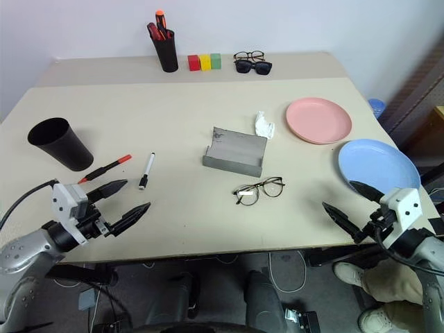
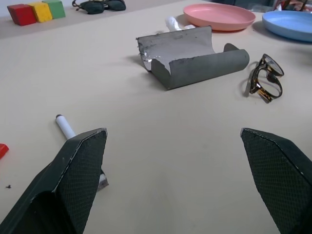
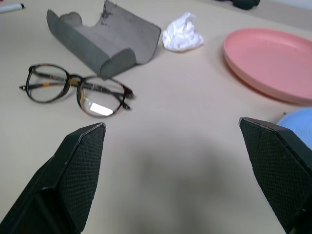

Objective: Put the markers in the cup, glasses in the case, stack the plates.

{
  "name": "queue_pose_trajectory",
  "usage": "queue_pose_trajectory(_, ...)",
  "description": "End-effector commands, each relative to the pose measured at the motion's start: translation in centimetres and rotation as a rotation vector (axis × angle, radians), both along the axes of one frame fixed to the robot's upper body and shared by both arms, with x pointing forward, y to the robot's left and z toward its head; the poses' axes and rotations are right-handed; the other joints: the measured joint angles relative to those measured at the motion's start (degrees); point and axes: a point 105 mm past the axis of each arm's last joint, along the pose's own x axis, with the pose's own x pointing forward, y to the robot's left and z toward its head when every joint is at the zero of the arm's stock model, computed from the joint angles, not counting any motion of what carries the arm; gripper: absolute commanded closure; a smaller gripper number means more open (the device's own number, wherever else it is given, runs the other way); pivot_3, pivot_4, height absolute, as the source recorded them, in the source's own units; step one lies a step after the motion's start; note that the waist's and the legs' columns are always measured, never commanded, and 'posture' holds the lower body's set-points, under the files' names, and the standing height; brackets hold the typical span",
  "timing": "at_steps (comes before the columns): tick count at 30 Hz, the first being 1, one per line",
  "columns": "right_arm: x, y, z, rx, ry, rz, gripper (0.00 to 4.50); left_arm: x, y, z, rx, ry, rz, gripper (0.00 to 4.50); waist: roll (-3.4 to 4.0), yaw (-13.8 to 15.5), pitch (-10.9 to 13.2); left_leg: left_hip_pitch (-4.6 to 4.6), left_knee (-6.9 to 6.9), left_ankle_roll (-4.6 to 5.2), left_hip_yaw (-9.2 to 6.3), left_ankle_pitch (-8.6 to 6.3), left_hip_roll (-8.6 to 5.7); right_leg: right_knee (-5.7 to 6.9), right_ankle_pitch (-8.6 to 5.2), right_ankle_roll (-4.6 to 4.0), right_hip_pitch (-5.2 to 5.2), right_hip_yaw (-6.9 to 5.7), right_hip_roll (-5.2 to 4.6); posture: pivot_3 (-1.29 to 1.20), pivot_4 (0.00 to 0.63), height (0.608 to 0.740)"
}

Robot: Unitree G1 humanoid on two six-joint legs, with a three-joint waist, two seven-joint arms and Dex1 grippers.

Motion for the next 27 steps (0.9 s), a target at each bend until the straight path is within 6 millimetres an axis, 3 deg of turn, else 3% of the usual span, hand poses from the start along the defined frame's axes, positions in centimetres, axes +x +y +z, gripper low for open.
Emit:
queue_pose_trajectory(1, 0.1, 0.7, 1.2, -0.004, -0.038, 0.02, 0.04, -0.3, -0.3, 0.7, 0.002, -0.042, -0.015, 0.0, 0.0, 0.1, 0.0, 0.0, 0.0, 0.0, 0.0, 0.0, 0.0, 0.0, 0.0, 0.0, 0.0, 0.0, 0.0, 0.0, 0.15, 0.74)
queue_pose_trajectory(21, 0.8, 1.6, 2.0, -0.017, -0.032, 0.03, 0.04, -0.2, -0.3, 0.7, 0.017, -0.059, 0.032, 0.0, 0.0, 0.0, 0.0, -0.01, 0.0, 0.0, 0.0, -0.01, 0.0, -0.05, 0.0, 0.0, -0.03, 0.0, -0.02, 0.0, 0.15, 0.74)
queue_pose_trajectory(27, 1.3, 2.4, 2.0, -0.015, -0.041, 0.074, 0.04, 0.4, 0.2, 0.6, 0.016, -0.087, 0.124, 0.0, 0.0, 0.0, 0.0, -0.02, 0.0, 0.0, 0.01, -0.01, 0.0, -0.05, 0.0, 0.0, -0.01, 0.0, -0.02, 0.0, 0.15, 0.74)
